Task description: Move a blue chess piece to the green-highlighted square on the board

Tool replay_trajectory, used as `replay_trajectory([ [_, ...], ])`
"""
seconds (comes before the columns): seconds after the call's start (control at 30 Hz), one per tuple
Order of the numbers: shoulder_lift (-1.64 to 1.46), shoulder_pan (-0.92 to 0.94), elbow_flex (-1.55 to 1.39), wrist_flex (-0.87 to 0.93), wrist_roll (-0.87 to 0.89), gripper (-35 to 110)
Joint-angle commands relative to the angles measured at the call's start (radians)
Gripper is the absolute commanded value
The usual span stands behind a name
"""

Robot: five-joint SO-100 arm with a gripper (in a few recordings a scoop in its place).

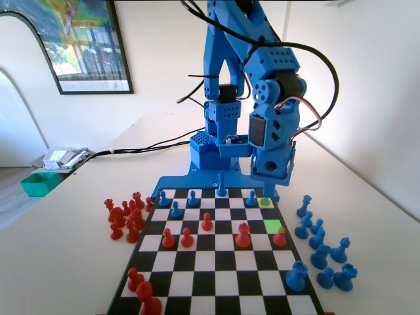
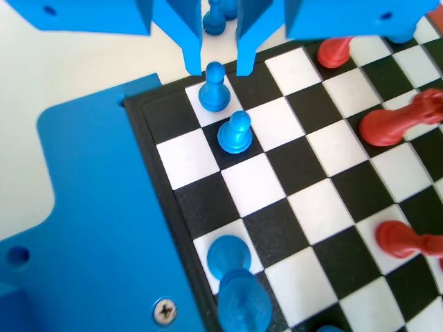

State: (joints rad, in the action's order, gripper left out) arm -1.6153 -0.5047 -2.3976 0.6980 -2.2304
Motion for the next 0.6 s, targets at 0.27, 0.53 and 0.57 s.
replay_trajectory([
  [0.27, 0.014, 0.000, -0.011, -0.044, -0.012, 9],
  [0.53, 0.029, -0.003, -0.028, -0.077, -0.015, 9],
  [0.57, 0.031, -0.003, -0.031, -0.080, -0.017, 9],
])
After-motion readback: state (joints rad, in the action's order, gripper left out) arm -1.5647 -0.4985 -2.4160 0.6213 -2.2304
